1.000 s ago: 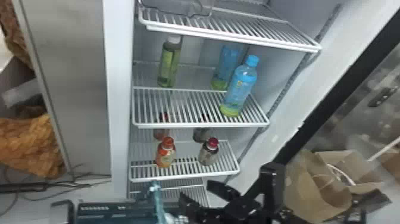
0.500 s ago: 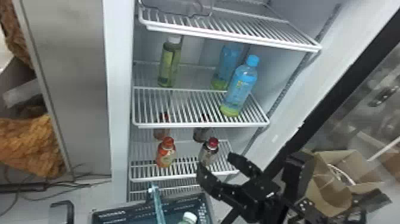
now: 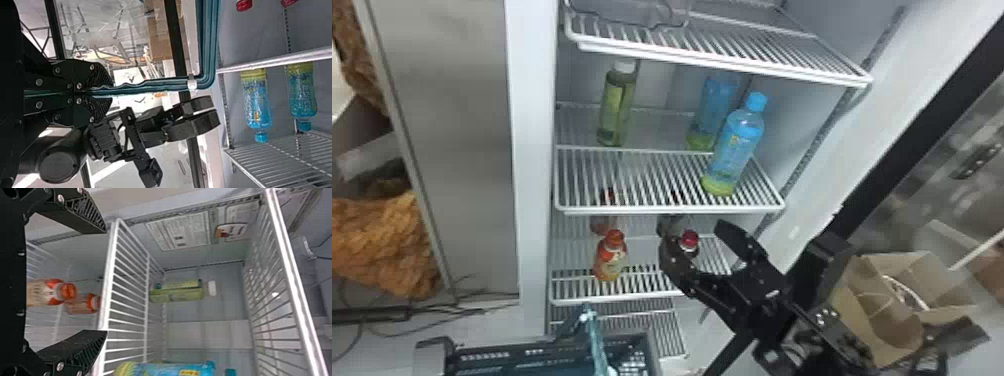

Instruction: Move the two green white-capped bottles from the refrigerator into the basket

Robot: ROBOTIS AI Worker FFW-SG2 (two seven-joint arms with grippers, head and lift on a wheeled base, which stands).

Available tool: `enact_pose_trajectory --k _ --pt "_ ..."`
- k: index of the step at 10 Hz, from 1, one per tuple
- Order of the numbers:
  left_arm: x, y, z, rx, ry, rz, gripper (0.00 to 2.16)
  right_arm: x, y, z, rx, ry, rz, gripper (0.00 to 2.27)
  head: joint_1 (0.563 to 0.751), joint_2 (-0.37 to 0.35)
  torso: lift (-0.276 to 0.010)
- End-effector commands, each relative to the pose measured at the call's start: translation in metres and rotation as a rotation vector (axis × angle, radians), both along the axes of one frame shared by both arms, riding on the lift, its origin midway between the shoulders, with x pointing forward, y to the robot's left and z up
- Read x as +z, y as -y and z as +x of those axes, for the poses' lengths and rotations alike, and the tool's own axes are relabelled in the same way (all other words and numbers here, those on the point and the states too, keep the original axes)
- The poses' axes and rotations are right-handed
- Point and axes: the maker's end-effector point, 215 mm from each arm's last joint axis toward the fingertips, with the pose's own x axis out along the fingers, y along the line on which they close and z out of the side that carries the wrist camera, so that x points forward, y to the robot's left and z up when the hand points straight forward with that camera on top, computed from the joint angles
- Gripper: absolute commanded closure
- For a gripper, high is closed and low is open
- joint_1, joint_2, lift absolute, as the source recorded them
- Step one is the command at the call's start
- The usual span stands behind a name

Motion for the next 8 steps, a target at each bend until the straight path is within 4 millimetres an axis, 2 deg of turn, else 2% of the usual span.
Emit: enact_pose_trajectory --k 1,4,8 --pt "0.0 0.001 -0.001 -0.005 -0.001 0.001 1.17 0.011 -0.003 0.024 0.0 0.085 -0.015 0.09 0.695 -0.35 -0.004" --pt "0.001 0.002 -0.001 -0.005 0.002 -0.001 1.17 0.02 -0.011 0.079 -0.005 0.195 -0.01 0.07 0.695 -0.35 -0.004" --pt "0.003 0.005 0.0 -0.011 0.01 0.0 1.17 0.031 -0.019 0.129 0.01 0.25 -0.048 0.03 0.695 -0.346 -0.004"
